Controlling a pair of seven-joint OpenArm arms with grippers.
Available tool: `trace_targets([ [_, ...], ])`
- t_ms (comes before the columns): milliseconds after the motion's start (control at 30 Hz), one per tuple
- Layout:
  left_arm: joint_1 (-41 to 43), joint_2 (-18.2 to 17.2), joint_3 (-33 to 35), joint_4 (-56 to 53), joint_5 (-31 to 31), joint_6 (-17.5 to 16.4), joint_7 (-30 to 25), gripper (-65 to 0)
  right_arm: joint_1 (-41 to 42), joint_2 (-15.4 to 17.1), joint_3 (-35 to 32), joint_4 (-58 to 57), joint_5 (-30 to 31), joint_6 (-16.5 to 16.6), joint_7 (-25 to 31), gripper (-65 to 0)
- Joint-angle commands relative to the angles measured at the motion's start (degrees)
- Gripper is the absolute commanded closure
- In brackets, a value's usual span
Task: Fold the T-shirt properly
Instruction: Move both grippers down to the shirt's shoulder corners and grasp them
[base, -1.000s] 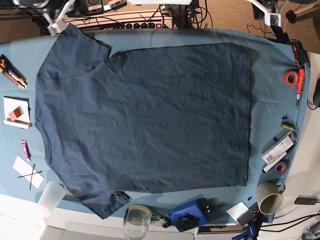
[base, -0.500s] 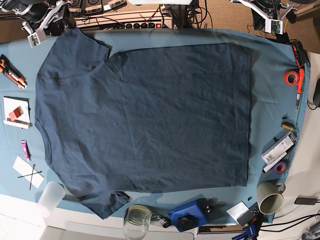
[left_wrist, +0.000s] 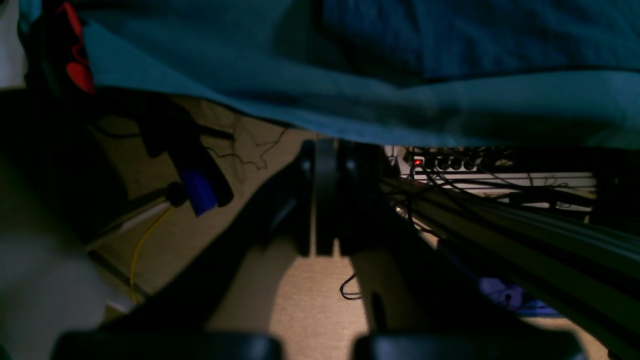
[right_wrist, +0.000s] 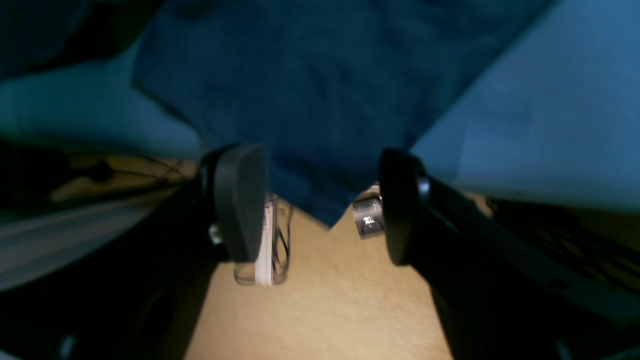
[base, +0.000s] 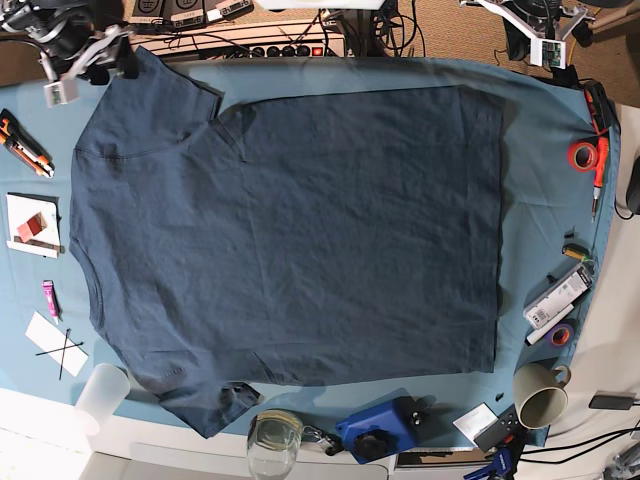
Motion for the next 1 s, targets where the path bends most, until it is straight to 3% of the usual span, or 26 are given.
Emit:
trace_targets([
  [0,0.9,-0.2,-0.2,0.9,0.0,0.2,-0.9,0.0,0.3,0.8,1.8,-0.6,0.5,0.4,0.9,-35.2],
  [167,0.9,-0.2,-0.2,0.9,0.0,0.2,-0.9,0.0,3.7,2.3,5.0,-5.5,2.4,0.8,-1.1,-35.2],
  [233,0.9,-0.2,-0.2,0.9,0.0,0.2,-0.9,0.0,5.1,2.9,4.9,-7.3,3.2,2.9,-2.8,-35.2],
  [733,0.9,-0.2,-0.2,0.9,0.0,0.2,-1.0,0.0,15.5,2.9,4.9,-22.0,2.8,3.0,-1.6,-35.2],
  [967,0.5,-0.2,-0.2,0.9,0.0,0.2,-1.5,0.0,16.1,2.8,3.1,-26.5,4.0,3.9,-2.7,-35.2],
])
